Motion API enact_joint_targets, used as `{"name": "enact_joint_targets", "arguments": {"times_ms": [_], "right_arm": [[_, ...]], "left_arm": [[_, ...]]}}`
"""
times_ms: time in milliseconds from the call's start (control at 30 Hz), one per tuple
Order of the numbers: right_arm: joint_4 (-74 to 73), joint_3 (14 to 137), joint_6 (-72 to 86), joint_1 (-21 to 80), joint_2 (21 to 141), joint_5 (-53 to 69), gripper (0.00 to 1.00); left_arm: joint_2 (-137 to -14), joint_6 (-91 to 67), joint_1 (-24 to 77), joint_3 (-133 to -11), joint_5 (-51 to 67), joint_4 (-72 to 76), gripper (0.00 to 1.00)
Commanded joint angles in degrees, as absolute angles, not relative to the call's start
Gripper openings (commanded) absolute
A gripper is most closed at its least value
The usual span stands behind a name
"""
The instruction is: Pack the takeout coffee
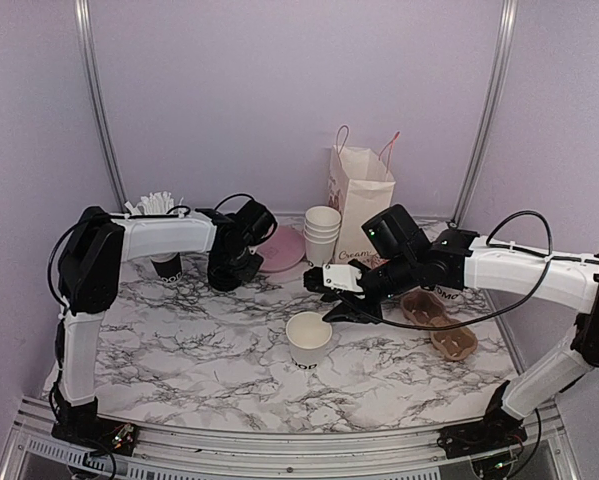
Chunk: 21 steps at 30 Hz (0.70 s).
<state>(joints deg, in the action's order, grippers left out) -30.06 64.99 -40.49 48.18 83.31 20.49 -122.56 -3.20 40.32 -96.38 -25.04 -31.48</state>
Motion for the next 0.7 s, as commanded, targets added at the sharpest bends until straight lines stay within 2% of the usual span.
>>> {"name": "enact_joint_targets", "arguments": {"times_ms": [0, 167, 300, 400, 433, 500, 533, 667], "right_arm": [[-30.57, 66.83, -39.71, 47.63, 81.66, 20.71, 0.38], [-31.35, 67.76, -40.59, 47.06, 80.54, 18.02, 0.38], [-29.34, 67.95, -43.75, 46.49, 78.61, 10.91, 0.41], [-27.48, 70.59, -41.21, 43.93, 78.86, 7.80, 0.56], [-27.12, 71.73, -39.67, 42.60, 79.10, 8.25, 0.65], [-26.48, 74.11, -35.72, 39.51, 79.43, 11.60, 0.90], [-26.45, 75.29, -33.45, 37.70, 79.68, 15.04, 0.98], [-25.86, 80.16, -24.69, 32.32, 82.35, 31.21, 0.99]], "left_arm": [[-115.71, -3.86, 40.77, -97.07, -23.32, -34.41, 0.12], [-106.39, -6.51, 41.21, -96.89, -13.97, -34.45, 0.12], [-99.93, -8.12, 41.53, -97.25, -2.77, -33.77, 0.12], [-95.49, -9.30, 41.78, -96.57, 7.64, -31.45, 0.12], [-93.94, -10.03, 41.89, -96.02, 10.89, -30.11, 0.12], [-90.62, -12.08, 41.90, -93.66, 18.88, -25.63, 0.13], [-88.92, -13.47, 41.91, -92.05, 21.97, -22.48, 0.13], [-83.56, -19.48, 41.93, -84.39, 31.17, -7.08, 0.14]]}}
